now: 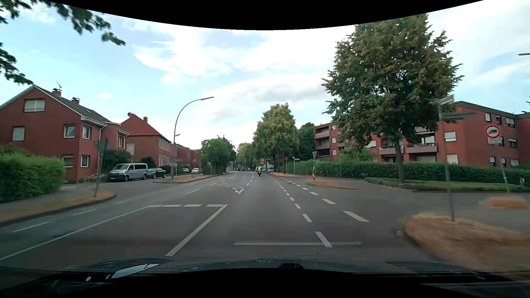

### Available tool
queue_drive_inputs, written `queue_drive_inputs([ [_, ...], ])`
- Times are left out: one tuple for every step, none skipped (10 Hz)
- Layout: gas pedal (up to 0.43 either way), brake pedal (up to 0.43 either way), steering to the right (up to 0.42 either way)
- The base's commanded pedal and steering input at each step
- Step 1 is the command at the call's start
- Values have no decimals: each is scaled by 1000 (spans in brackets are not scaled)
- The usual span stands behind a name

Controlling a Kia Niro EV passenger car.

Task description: Follow the waypoints while adhering to traffic rules and regulations

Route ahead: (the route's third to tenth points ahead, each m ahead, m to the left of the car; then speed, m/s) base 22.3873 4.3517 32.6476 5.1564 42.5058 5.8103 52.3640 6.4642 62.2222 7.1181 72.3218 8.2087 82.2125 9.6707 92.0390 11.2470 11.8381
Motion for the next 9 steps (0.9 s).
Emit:
queue_drive_inputs([
  [169,0,-13],
  [169,0,-13],
  [169,0,-13],
  [177,0,-14],
  [177,0,-14],
  [189,0,-14],
  [189,0,-14],
  [189,0,-13],
  [197,0,-13],
])
